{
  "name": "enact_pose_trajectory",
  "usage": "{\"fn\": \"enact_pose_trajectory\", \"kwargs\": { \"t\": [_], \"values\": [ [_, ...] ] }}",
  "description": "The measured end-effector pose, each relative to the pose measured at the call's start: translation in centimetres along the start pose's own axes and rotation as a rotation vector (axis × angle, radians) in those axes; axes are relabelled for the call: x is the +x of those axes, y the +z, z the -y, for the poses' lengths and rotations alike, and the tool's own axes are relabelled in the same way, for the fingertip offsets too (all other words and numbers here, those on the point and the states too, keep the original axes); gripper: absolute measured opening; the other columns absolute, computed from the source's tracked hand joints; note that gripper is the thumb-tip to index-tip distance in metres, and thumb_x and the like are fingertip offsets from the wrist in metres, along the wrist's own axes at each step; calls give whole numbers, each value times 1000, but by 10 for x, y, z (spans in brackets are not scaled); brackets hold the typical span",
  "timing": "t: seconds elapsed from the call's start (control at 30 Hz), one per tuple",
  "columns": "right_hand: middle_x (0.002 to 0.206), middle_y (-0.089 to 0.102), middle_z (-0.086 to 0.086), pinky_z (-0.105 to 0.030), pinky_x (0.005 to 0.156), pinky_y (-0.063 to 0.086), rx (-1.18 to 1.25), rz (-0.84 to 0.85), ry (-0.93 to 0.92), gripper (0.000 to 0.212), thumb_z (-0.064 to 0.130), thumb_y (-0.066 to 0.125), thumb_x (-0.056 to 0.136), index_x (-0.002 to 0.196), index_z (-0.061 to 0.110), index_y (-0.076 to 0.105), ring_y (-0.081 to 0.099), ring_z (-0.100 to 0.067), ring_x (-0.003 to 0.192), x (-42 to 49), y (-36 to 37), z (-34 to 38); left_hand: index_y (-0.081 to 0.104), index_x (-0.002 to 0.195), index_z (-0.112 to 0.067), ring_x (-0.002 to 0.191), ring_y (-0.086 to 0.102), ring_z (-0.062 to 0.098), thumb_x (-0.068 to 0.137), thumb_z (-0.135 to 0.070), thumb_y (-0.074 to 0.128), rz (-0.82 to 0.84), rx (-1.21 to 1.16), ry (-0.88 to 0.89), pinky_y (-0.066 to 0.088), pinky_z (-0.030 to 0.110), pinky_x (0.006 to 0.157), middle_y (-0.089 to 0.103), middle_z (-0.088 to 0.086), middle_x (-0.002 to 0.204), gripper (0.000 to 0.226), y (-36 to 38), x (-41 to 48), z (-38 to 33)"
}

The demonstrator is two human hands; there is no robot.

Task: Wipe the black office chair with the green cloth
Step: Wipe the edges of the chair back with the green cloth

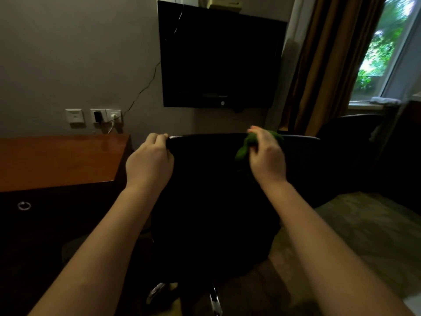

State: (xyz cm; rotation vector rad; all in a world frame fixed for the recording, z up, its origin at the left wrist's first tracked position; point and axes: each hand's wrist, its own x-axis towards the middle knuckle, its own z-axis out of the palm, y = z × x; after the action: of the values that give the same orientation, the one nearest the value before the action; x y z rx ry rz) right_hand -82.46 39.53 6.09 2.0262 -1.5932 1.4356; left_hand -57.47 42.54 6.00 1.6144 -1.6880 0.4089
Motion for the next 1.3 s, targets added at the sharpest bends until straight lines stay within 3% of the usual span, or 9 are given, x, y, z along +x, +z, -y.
{"fn": "enact_pose_trajectory", "kwargs": {
  "t": [0.2,0.37,0.47,0.53,0.63,0.7,0.9,1.07,1.3],
  "values": [
    [132,57,-8,-32,99,43,-11,65,183,37,4,50,94,130,11,55,52,-25,123,19,-31,-54,54,135,-12,103,61,31,95,-17,50,-4,-72,-5,47,37,69,58,5,126,40,2,-4,-16],
    [127,58,-9,-20,91,39,71,-59,269,30,2,47,93,120,10,57,55,-23,117,16,-14,-34,63,128,-15,98,64,26,90,-7,55,-45,-252,29,50,34,73,64,-1,123,39,0,-11,-8],
    [124,59,-8,-15,91,35,82,-48,170,30,1,49,91,118,10,58,54,-22,117,9,1,-2,63,129,-19,104,61,15,89,-6,56,-28,-327,55,46,22,78,64,-6,124,43,-2,-11,4],
    [120,61,-10,-25,97,39,99,-40,54,31,1,53,87,117,7,60,55,-26,115,1,15,31,64,128,-22,105,60,11,89,-7,57,10,-401,58,44,18,80,66,-5,121,42,-4,-6,13],
    [111,65,-15,-41,102,43,107,-30,-86,31,1,58,81,111,2,64,57,-32,108,-11,40,83,59,133,-20,118,58,15,92,-1,53,125,-568,23,48,30,98,63,1,128,46,-9,0,23],
    [105,66,-16,-43,102,41,79,-29,-133,28,3,61,79,107,1,65,59,-33,103,-13,54,111,50,141,-16,128,51,16,92,4,50,197,-607,40,41,28,106,57,3,137,53,-11,-1,29],
    [111,66,-18,-45,109,34,-36,58,-293,35,4,66,76,111,-1,65,58,-36,111,-22,82,143,33,151,-18,139,37,17,95,0,45,216,-447,30,28,19,105,39,3,153,59,-9,-10,58],
    [110,67,-23,-53,106,39,-77,-4,-435,33,-6,70,71,104,-6,67,60,-40,113,-27,101,146,34,150,-18,138,37,16,98,1,38,168,-386,59,28,18,103,39,3,152,56,-8,-13,77],
    [108,69,-21,-50,104,43,-104,-19,-617,26,-5,71,76,102,-6,69,63,-37,111,-24,125,146,39,147,-16,131,46,19,97,-2,42,110,-375,75,35,22,100,46,4,147,53,-6,-10,83]
  ]
}}
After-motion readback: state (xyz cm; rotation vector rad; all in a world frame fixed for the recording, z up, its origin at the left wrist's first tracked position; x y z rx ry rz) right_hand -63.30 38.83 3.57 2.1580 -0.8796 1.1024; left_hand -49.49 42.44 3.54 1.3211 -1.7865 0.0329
